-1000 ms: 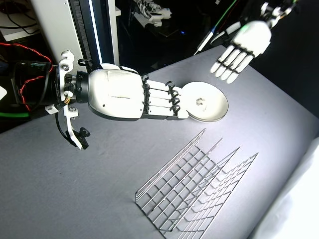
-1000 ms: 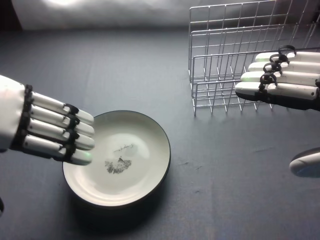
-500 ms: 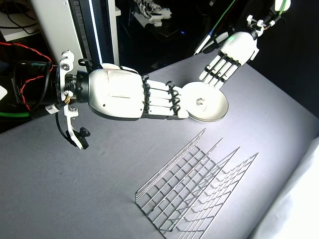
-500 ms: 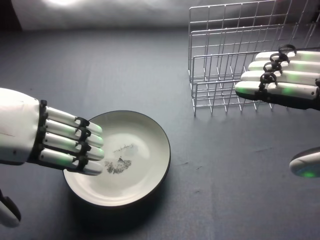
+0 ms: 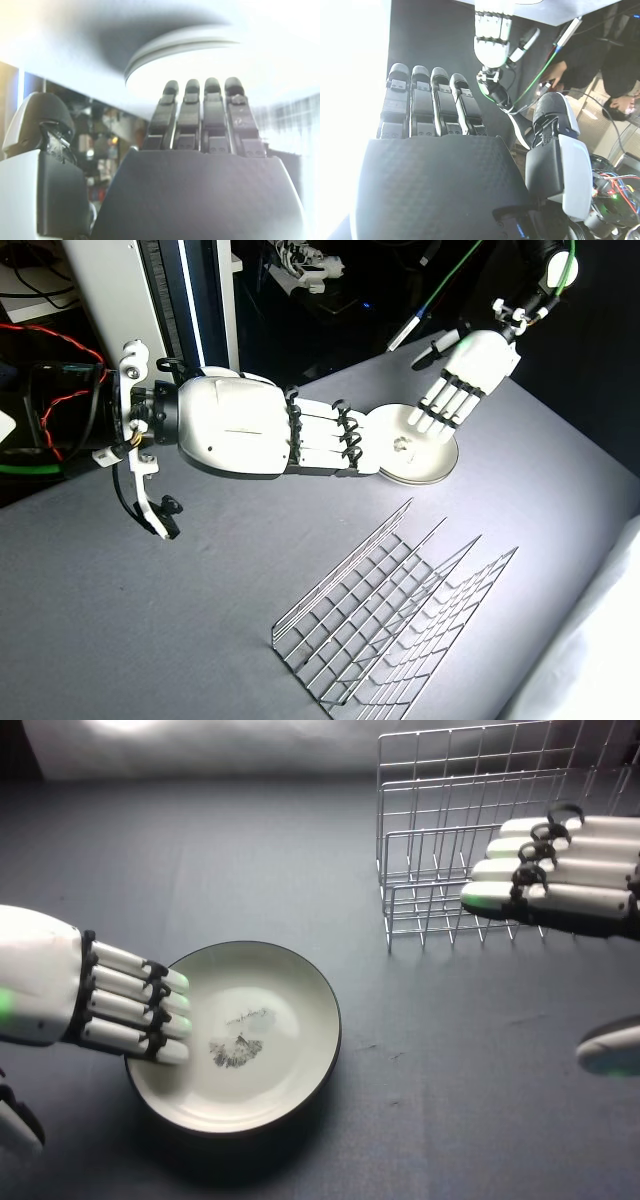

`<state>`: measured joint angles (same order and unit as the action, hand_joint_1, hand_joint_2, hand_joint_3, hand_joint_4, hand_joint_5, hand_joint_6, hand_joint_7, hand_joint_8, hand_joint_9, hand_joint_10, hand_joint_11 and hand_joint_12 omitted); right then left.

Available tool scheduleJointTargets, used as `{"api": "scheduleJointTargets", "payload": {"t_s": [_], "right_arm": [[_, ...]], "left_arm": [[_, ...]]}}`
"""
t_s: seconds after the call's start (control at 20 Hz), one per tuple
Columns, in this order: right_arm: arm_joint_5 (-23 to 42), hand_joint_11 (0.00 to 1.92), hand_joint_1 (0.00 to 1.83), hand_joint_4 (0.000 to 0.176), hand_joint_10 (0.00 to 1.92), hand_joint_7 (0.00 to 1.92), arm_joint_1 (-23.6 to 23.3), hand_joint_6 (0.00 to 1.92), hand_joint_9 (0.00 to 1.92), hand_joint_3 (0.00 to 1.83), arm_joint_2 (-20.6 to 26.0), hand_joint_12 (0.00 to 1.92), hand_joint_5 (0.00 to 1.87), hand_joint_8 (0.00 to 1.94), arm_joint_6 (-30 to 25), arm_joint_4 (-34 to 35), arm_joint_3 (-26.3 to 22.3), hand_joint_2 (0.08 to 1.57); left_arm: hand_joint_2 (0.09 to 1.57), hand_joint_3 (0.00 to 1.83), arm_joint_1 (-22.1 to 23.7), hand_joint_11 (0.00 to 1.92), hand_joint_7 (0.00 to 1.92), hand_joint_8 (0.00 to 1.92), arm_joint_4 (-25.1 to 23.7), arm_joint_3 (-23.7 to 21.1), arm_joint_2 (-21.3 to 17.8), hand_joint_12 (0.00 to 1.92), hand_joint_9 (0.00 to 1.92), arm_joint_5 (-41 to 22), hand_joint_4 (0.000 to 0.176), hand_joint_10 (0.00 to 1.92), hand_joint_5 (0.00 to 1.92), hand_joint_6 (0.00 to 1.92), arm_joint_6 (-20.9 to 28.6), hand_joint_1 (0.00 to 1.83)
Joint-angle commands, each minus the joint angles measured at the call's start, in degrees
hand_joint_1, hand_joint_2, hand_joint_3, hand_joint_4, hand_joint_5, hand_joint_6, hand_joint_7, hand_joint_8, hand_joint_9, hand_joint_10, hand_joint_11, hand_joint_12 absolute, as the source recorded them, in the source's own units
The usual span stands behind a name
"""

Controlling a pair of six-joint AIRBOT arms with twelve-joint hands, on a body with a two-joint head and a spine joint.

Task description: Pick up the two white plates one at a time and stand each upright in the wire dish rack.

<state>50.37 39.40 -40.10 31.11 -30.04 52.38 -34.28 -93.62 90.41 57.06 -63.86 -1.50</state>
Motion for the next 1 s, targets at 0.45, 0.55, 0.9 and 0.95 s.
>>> {"api": "scheduleJointTargets", "payload": {"t_s": [0.45, 0.55, 0.9, 0.95], "right_arm": [[7.9, 0.00, 0.03, 0.000, 0.00, 0.00, -4.7, 0.00, 0.00, 0.02, -6.0, 0.00, 0.00, 0.00, -0.2, -11.2, 5.0, 1.22], [9.2, 0.00, 0.03, 0.000, 0.00, 0.00, -7.2, 0.00, 0.00, 0.02, -9.4, 0.00, 0.00, 0.00, -0.2, -12.0, 8.7, 1.22], [8.5, 0.00, 0.20, 0.000, 0.00, 0.00, -11.6, 0.00, 0.00, 0.00, -14.7, 0.00, 0.00, 0.00, -1.8, -17.2, 11.1, 1.13], [7.3, 0.00, 0.28, 0.000, 0.00, 0.00, -11.5, 0.00, 0.00, 0.00, -15.2, 0.00, 0.00, 0.00, -1.8, -17.5, 11.1, 1.11]], "left_arm": [[1.09, 0.00, -1.3, 0.01, 0.00, 0.00, 2.8, 1.6, 0.8, 0.00, 0.00, -3.3, 0.000, 0.00, 0.00, 0.00, -2.4, 0.00], [1.08, 0.00, -1.5, 0.01, 0.00, 0.00, 2.5, 2.0, 1.0, 0.00, 0.00, -3.3, 0.000, 0.00, 0.00, 0.00, -2.9, 0.00], [1.10, 0.00, -2.8, 0.01, 0.00, 0.00, 1.8, 1.9, 2.6, 0.01, 0.00, -2.5, 0.000, 0.00, 0.00, 0.00, -3.4, 0.00], [1.10, 0.00, -3.0, 0.01, 0.00, 0.00, 1.8, 1.8, 3.0, 0.00, 0.00, -2.4, 0.000, 0.00, 0.00, 0.00, -3.4, 0.00]]}}
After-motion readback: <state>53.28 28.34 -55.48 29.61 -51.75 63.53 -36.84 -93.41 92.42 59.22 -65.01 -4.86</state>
